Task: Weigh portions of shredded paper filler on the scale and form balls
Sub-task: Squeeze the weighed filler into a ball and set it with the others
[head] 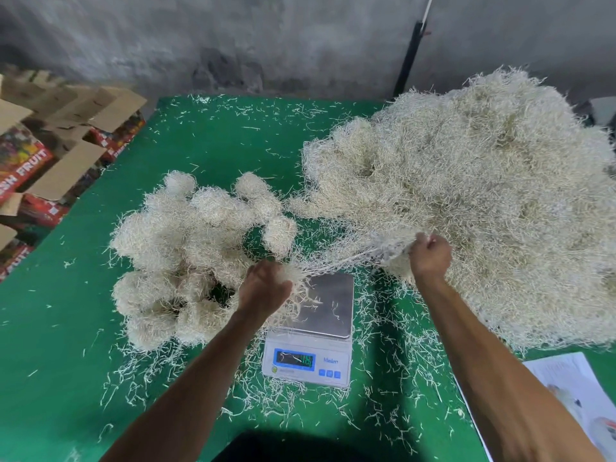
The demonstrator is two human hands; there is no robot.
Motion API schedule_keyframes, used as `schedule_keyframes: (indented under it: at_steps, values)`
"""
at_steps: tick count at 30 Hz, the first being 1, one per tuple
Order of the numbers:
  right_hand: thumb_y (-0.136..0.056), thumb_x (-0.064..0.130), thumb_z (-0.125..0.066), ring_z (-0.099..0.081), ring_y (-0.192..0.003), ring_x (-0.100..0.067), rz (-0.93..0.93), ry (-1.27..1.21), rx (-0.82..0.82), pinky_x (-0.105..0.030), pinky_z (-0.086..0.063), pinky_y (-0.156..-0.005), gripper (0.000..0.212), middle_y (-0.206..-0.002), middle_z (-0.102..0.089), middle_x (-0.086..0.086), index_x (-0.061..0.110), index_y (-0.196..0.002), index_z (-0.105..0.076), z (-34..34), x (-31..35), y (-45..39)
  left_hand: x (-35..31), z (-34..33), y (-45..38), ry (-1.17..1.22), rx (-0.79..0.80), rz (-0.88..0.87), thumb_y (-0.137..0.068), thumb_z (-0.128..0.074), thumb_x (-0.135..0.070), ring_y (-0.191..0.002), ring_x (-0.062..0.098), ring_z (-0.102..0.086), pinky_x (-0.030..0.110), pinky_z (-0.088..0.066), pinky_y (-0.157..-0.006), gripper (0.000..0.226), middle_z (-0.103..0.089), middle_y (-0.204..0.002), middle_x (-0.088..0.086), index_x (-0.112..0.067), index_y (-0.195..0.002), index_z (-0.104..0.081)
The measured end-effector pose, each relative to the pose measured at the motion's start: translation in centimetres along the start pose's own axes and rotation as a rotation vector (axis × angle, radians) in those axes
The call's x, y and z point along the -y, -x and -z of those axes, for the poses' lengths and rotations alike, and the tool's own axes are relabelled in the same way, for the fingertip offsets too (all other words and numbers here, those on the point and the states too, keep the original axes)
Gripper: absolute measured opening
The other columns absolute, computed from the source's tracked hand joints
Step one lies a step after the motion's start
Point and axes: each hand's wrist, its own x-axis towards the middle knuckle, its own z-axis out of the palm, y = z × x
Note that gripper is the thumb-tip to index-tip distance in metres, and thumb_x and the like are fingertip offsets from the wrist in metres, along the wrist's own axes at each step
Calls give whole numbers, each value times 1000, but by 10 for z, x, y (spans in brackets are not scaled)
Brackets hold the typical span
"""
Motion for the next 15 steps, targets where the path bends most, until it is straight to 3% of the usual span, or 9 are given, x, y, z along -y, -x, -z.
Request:
schedule_keyframes:
  at_steps: [2,4,6,7,9,11,13,14,15]
  values:
    - [-107,20,-55,-72,-78,-14,-69,-131,-4,-19,-59,-59,40,-93,-68,-5,2,-143,-51,7,-4,-3,11,1,4,18,-7,47,-83,-62,-27,-80,19,-54,28,-50,-61,15,-65,-96,10,-15,-91,-56]
    - [-108,19,-55,-74,-93,-22,-51,-171,78,-33,-64,-80,33,-107,-69,-11,4,-137,-56,7,-6,1,10,-2,7,35,-4,47,-83,-62,-28,-77,22,-58,31,-54,-60,18,-63,-91,6,-15,-94,-57]
    - [-110,19,-49,-68,-110,-28,15,-231,198,-45,-58,-99,27,-120,-64,-11,8,-133,-56,2,-5,12,0,-5,7,67,-20,11,-82,-61,-27,-70,20,-57,28,-50,-55,15,-64,-87,7,-15,-89,-55]
    - [-111,20,-46,-63,-121,-29,44,-243,265,-46,-54,-105,30,-130,-60,-9,11,-138,-52,-1,-5,19,-6,-6,6,74,-30,-14,-83,-62,-27,-73,20,-58,29,-51,-58,17,-66,-92,10,-13,-92,-57]
    - [-111,22,-44,-51,-136,-30,156,-43,314,-50,-45,-114,43,-154,-45,-10,15,-154,-39,-7,-11,26,-17,-6,4,82,-41,-47,-87,-64,-29,-100,24,-59,37,-55,-80,36,-63,-116,9,-9,-117,-60]
    - [-109,22,-50,-62,-120,-29,298,350,279,-48,-55,-103,52,-162,-32,-13,17,-158,-34,-9,-20,29,-23,-4,4,104,-65,-55,-89,-65,-30,-115,24,-54,40,-51,-93,47,-59,-127,9,-7,-129,-56]
    - [-105,29,-56,-69,-87,-19,438,594,260,-38,-65,-76,57,-159,-28,-12,19,-158,-35,-11,-24,34,-28,-3,5,137,-86,-69,-89,-66,-29,-117,24,-55,36,-49,-96,49,-59,-129,10,-7,-131,-56]
    - [-104,35,-58,-69,-81,-15,531,645,313,-33,-64,-71,59,-159,-26,-6,24,-158,-34,-15,-23,38,-30,-3,4,153,-90,-83,-89,-66,-29,-118,24,-55,34,-46,-96,50,-59,-130,11,-7,-132,-55]
    - [-103,39,-60,-69,-80,-11,622,674,419,-30,-61,-76,62,-162,-22,2,32,-158,-32,-22,-21,44,-31,-2,5,169,-86,-101,-89,-67,-28,-120,24,-54,33,-44,-97,51,-58,-131,11,-7,-133,-54]
